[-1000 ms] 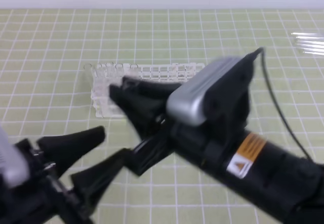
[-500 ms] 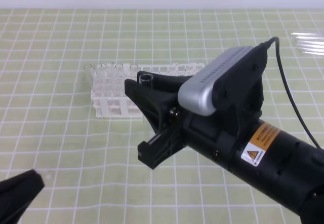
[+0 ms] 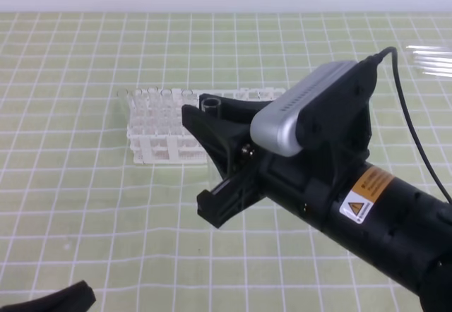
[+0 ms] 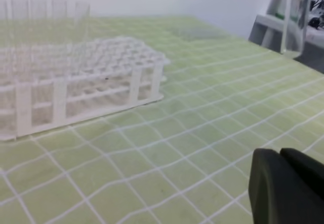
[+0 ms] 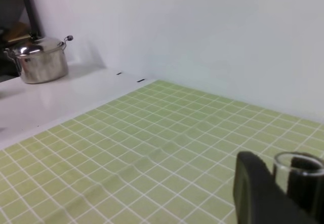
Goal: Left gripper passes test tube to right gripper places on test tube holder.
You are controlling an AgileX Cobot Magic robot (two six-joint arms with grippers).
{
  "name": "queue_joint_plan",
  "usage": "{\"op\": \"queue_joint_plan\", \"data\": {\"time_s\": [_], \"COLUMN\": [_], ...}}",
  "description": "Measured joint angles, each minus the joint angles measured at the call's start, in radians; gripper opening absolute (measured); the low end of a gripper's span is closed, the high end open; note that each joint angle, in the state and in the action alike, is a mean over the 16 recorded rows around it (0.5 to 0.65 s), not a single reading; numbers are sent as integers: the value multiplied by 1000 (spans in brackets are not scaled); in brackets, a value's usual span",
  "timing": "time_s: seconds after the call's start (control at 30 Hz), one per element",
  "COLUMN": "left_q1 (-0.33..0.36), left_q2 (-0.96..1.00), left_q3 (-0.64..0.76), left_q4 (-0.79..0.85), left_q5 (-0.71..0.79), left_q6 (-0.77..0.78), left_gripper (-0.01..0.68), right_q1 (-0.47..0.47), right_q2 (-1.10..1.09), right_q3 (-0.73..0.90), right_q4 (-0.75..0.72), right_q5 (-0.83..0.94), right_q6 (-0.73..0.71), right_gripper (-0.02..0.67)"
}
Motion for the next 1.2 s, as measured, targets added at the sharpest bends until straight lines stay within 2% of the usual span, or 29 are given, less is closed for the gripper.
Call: {"op": "queue_joint_plan", "data": {"time_s": [0.67, 1.0, 1.2], "left_q1": [0, 0, 0], "left_q2": [1, 0, -1], "left_q3": [20, 17, 15], "left_q4": [-5, -5, -6], "left_q5": [21, 25, 29], "left_q6": [-4, -3, -3], "left_gripper": [-2, -2, -2], "right_q1": [-163, -177, -182], "right_q2": [0, 0, 18], "right_q3": [0, 3, 25], "right_q4": [-1, -25, -31], "right_q5": [9, 21, -80], "right_q6": [-20, -39, -48], "right_gripper": [99, 99, 99]}}
